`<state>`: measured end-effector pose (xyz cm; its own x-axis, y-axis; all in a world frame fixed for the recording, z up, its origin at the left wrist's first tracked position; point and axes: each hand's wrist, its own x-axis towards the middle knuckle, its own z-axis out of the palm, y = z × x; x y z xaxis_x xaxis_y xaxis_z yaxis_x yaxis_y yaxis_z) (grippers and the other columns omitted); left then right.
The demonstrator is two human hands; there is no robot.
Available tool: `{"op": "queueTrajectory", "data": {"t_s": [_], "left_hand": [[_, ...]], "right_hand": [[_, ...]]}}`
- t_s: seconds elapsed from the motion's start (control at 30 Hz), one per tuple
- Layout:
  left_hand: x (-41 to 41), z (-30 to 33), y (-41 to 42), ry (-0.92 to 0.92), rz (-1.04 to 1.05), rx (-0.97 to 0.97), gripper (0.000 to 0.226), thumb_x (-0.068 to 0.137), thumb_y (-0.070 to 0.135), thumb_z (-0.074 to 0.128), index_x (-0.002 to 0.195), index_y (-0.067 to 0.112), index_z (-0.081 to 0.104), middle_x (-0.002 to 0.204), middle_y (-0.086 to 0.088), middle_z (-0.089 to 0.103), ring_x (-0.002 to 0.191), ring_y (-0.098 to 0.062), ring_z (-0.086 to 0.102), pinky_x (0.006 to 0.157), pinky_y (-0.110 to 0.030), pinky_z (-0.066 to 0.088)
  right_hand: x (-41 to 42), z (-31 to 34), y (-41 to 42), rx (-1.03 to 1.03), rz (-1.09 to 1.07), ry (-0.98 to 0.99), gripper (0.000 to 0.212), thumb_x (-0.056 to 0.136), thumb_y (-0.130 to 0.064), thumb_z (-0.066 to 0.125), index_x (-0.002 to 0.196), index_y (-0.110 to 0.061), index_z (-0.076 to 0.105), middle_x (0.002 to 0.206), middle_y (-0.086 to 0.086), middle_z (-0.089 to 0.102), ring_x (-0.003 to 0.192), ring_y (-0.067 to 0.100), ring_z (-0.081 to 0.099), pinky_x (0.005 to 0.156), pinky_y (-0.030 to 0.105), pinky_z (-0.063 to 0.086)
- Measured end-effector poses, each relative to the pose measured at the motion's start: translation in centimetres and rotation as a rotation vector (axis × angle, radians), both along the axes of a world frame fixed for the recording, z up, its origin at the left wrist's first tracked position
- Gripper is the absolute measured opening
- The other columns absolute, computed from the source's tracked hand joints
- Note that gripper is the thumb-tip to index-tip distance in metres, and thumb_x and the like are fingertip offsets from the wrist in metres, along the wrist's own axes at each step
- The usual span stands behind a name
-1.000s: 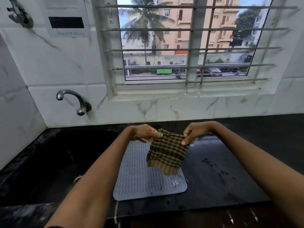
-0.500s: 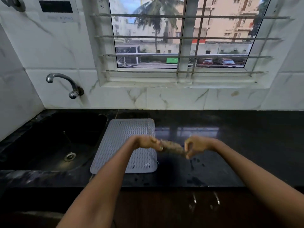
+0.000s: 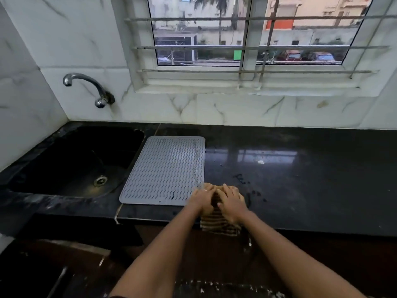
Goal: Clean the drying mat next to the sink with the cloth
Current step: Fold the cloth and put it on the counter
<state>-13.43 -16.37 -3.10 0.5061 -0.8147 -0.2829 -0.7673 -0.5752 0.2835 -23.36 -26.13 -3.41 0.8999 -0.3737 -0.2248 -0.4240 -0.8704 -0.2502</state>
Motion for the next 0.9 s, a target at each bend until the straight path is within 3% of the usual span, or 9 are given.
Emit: {"op": "queueTrajectory", "data": {"t_s": [0.1, 0.17, 0.23, 0.37, 0.5, 0.67, 0.77, 0.83, 0.9], "left_hand": [[-0.9, -1.8, 1.0, -0.051, -0.024, 0.102, 0.069, 0.098, 0.032, 0.033, 0.154, 0.014, -0.001, 0.162, -0.008, -0.009, 0.149, -0.025, -0.011, 0.120, -0.043, -0.004], [-1.0, -2.6, 1.8, -0.090, -0.047, 0.106, 0.067, 0.099, 0.040, 0.023, 0.154, 0.015, -0.004, 0.162, -0.007, -0.011, 0.149, -0.023, -0.011, 0.121, -0.043, -0.004], [-1.1, -2.9, 2.6, -0.126, -0.074, 0.094, 0.074, 0.090, 0.049, 0.012, 0.154, 0.016, -0.004, 0.162, -0.007, -0.009, 0.150, -0.023, -0.007, 0.121, -0.043, -0.003], [-2.3, -3.9, 4.0, -0.126, -0.068, -0.062, 0.089, 0.075, 0.054, -0.002, 0.154, 0.015, 0.000, 0.162, -0.006, -0.006, 0.150, -0.022, -0.006, 0.121, -0.038, -0.005], [-4.1, -5.7, 5.6, -0.145, -0.056, -0.192, 0.075, 0.087, 0.045, 0.023, 0.155, 0.018, 0.006, 0.163, -0.003, -0.001, 0.150, -0.019, -0.002, 0.122, -0.042, 0.003], [-4.5, -6.0, 6.4, -0.214, -0.097, -0.188, 0.074, 0.085, 0.041, 0.018, 0.154, 0.017, 0.006, 0.162, -0.003, 0.000, 0.150, -0.022, -0.002, 0.119, -0.041, -0.008], [-4.6, -6.3, 6.3, -0.205, -0.089, -0.181, 0.072, 0.087, 0.040, 0.018, 0.154, 0.016, 0.009, 0.162, -0.004, 0.003, 0.150, -0.024, 0.002, 0.121, -0.046, 0.000], [-4.6, -6.0, 6.3, -0.202, -0.074, -0.179, 0.070, 0.088, 0.039, 0.021, 0.154, 0.016, 0.012, 0.162, -0.005, 0.006, 0.150, -0.025, 0.005, 0.120, -0.049, 0.006], [-4.5, -5.3, 6.3, -0.192, -0.080, -0.139, 0.068, 0.092, 0.041, 0.024, 0.154, 0.018, 0.012, 0.162, -0.004, 0.005, 0.150, -0.023, 0.004, 0.121, -0.047, 0.003]], "right_hand": [[-0.4, -2.0, 0.7, -0.073, 0.037, 0.000, 0.062, 0.099, -0.044, 0.020, 0.151, -0.016, 0.003, 0.160, 0.007, -0.006, 0.146, 0.025, -0.007, 0.117, 0.044, -0.003], [-0.8, -3.1, 0.7, -0.103, 0.045, -0.036, 0.076, 0.086, -0.056, -0.001, 0.151, -0.017, 0.002, 0.160, 0.006, -0.005, 0.147, 0.023, -0.007, 0.117, 0.042, -0.005], [-1.3, -4.0, 0.7, -0.126, 0.049, -0.094, 0.084, 0.078, -0.056, -0.010, 0.151, -0.017, 0.006, 0.160, 0.005, 0.001, 0.147, 0.023, -0.003, 0.117, 0.040, -0.003], [-3.1, -5.4, 2.0, -0.199, 0.005, -0.262, 0.064, 0.093, -0.047, 0.013, 0.146, -0.014, 0.029, 0.154, 0.007, 0.029, 0.144, 0.024, 0.021, 0.117, 0.042, 0.012], [-5.2, -6.4, 3.6, -0.196, -0.052, -0.283, 0.061, 0.097, -0.045, 0.013, 0.145, -0.013, 0.034, 0.151, 0.007, 0.034, 0.142, 0.023, 0.025, 0.116, 0.044, 0.018], [-6.3, -6.8, 4.3, -0.190, -0.041, -0.225, 0.066, 0.098, -0.044, 0.000, 0.144, -0.013, 0.034, 0.152, 0.008, 0.033, 0.142, 0.024, 0.022, 0.115, 0.043, 0.014], [-6.3, -6.5, 4.6, -0.183, -0.054, -0.212, 0.066, 0.098, -0.045, 0.002, 0.143, -0.013, 0.038, 0.150, 0.008, 0.037, 0.141, 0.025, 0.026, 0.116, 0.041, 0.010], [-6.1, -6.0, 4.6, -0.201, -0.049, -0.235, 0.064, 0.098, -0.048, 0.010, 0.141, -0.014, 0.042, 0.147, 0.007, 0.042, 0.138, 0.025, 0.032, 0.115, 0.041, 0.015], [-6.1, -5.6, 4.3, -0.212, -0.033, -0.253, 0.059, 0.093, -0.050, 0.028, 0.134, -0.017, 0.051, 0.139, 0.005, 0.052, 0.131, 0.026, 0.045, 0.107, 0.043, 0.028]]}}
